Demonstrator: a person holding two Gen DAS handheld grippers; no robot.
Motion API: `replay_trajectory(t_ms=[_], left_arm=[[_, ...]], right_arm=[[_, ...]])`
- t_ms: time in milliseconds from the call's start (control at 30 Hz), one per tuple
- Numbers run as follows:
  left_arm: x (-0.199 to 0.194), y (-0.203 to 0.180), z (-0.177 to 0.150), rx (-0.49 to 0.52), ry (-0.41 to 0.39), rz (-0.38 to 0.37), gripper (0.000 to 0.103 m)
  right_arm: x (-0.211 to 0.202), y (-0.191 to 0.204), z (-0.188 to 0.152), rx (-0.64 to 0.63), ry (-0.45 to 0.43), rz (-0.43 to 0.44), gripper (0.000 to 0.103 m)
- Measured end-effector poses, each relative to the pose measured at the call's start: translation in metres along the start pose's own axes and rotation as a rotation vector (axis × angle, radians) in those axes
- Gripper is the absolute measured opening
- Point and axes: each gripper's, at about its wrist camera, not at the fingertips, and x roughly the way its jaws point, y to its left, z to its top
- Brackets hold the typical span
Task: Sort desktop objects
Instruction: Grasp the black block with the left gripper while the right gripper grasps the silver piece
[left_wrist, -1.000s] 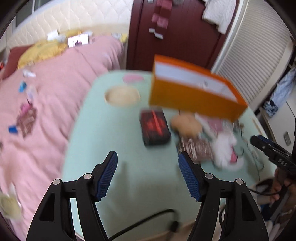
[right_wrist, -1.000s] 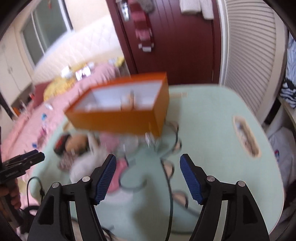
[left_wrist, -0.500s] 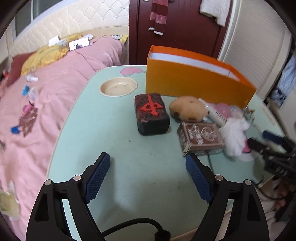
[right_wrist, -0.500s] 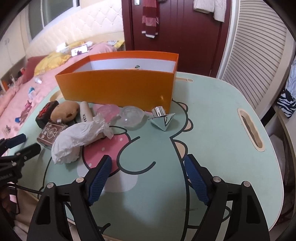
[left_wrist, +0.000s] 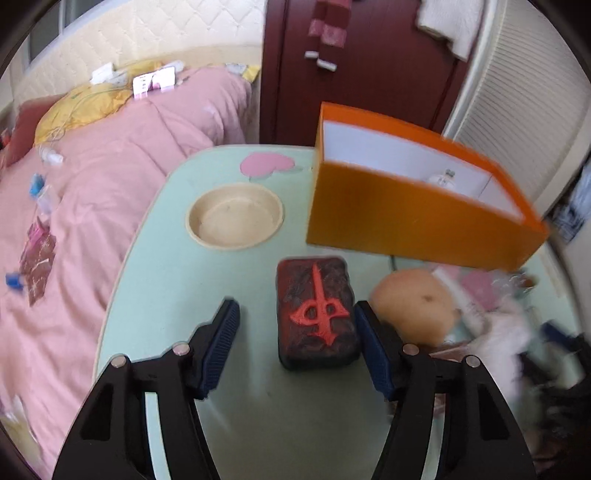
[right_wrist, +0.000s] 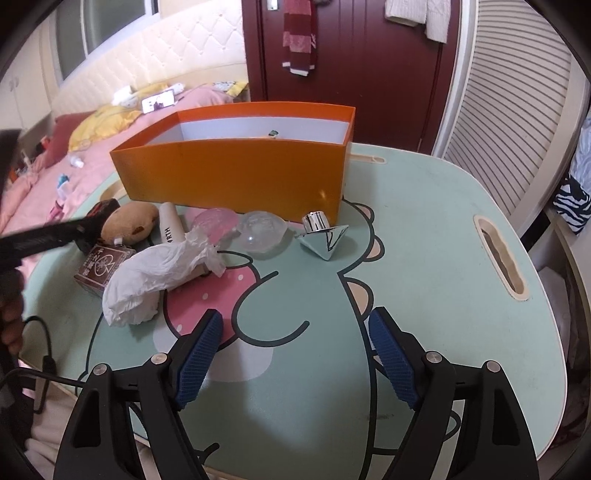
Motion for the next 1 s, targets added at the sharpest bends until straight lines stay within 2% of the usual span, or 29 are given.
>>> replay_trajectory(t_ms=[33, 133, 367, 533, 600, 633, 667, 700, 767, 900, 1000], left_arm=[[-0.003, -0.001, -0.001, 0.01, -0.008, -0.014, 0.041], [-0.008, 0.006, -0.006, -0.034, -0.014, -0.082, 0.041], [-0.013, 0.013, -0.009, -0.058, -0.012, -0.077, 0.041], [-0.015, 0.011, -0.008, -0.048, -0.008, -0.073, 0.041], [-0.014, 0.011, -0.007, -0.048, -0.008, -0.073, 0.041], [-0.014, 0.011, -0.007, -0.05, -0.008, -0.074, 0.041], [-0.014, 0.011, -0.006, -0.051, -0.008, -0.076, 0.041], [-0.014, 0.012, -0.006, -0.053, -0.007, -0.079, 0.041], [-0.014, 0.013, -0.006, -0.057, -0.008, -0.087, 0.041], [-0.022, 0.011, -0.003, -0.062, -0.029, -0.098, 0.041], [-0.038, 0.011, 0.004, -0.07, -0.081, -0.113, 0.041]], right_arm=[[0.0, 0.0, 0.001, 0.0, 0.0, 0.001, 0.081], [-0.001, -0.004, 0.001, 0.005, -0.001, 0.006, 0.081], [0.007, -0.032, 0.02, 0.136, 0.004, 0.067, 0.081], [0.02, -0.039, 0.044, 0.121, 0.006, 0.023, 0.081], [0.027, -0.038, 0.051, 0.1, 0.026, 0.007, 0.077], [0.031, -0.037, 0.053, 0.093, 0.035, 0.007, 0.066], [0.033, -0.035, 0.054, 0.078, 0.038, 0.001, 0.045], [0.034, -0.034, 0.054, 0.056, 0.033, -0.011, 0.029], [0.033, -0.031, 0.051, 0.019, 0.035, -0.008, 0.027], [0.022, -0.034, 0.045, 0.031, 0.023, 0.033, 0.027], [0.011, -0.034, 0.044, 0.04, -0.003, 0.058, 0.027]])
